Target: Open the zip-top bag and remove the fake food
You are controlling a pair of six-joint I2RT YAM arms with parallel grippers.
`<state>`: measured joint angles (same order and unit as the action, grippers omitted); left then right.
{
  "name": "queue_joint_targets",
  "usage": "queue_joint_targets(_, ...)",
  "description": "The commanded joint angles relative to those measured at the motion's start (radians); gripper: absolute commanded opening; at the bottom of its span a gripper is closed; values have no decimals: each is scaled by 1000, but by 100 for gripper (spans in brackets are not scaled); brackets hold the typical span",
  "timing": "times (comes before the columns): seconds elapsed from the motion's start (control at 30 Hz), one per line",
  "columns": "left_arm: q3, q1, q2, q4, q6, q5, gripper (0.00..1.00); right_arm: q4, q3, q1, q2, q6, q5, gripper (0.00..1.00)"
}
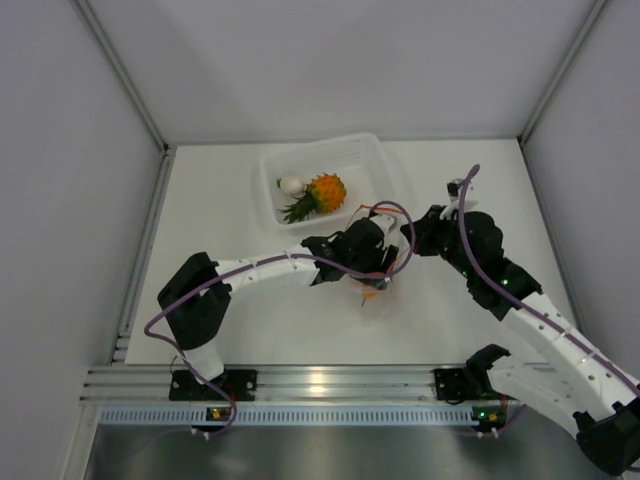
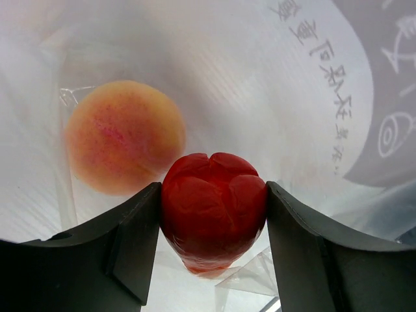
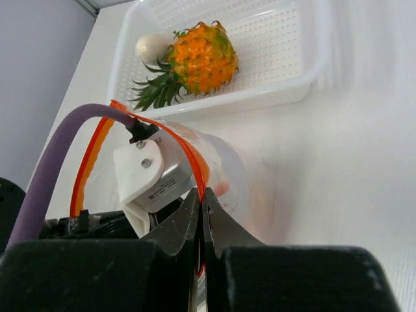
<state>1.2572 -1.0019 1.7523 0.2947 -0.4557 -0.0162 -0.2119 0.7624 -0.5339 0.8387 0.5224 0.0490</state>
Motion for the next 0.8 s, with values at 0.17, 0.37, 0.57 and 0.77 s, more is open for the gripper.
queue_joint_targets(0.17, -45, -30, -71, -115, 121, 71, 0, -38, 150, 12, 65, -150, 57, 0)
queue_joint_targets(0.37, -136, -40, -160, -219, 140, 65, 0, -101, 178, 15, 131, -197, 45, 0)
queue_joint_targets(0.57, -225, -44, -267, -339, 161, 35, 0, -80, 141, 14, 137, -179, -38, 0)
queue_joint_targets(0.77, -275, -46, -329, -393, 132, -166, 0, -49, 115, 9, 115, -182, -156, 0)
